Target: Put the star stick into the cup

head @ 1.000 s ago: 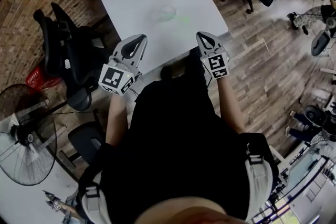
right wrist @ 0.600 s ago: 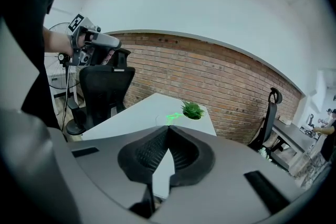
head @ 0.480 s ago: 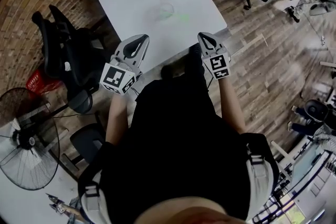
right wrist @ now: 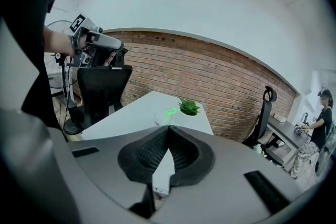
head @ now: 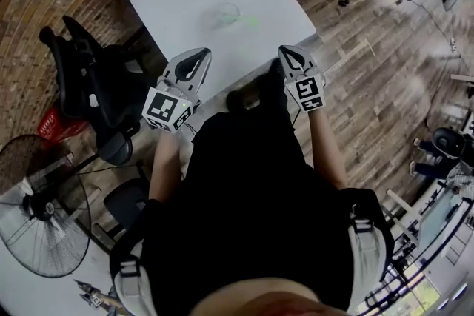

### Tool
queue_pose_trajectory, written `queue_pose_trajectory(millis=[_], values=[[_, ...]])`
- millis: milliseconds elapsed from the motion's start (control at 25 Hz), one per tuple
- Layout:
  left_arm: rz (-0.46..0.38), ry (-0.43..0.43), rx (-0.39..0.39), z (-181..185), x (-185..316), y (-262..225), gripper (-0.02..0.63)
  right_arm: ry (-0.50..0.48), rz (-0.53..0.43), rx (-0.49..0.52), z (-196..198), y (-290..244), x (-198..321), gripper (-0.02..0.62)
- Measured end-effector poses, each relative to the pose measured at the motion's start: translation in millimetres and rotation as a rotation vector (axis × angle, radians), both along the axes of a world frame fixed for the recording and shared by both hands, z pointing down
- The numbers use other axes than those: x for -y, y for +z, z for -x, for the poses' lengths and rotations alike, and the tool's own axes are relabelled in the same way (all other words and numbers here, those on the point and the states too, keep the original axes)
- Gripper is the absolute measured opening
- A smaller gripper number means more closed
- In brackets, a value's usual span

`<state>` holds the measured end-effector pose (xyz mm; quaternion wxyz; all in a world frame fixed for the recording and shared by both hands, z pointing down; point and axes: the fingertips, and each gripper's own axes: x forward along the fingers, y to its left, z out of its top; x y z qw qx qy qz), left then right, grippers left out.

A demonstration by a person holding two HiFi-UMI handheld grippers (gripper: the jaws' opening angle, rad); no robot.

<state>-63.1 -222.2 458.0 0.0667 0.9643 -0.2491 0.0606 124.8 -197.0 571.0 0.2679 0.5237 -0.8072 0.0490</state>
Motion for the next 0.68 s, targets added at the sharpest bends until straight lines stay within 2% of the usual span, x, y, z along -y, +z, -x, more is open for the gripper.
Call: queue_pose_trajectory(millis=[680], values=[[0.062,0.104,0.016,-50.1,14.5,32.3,0.023,0.092,0.024,0.001,-40.3,2.4,-7.7,-0.003]])
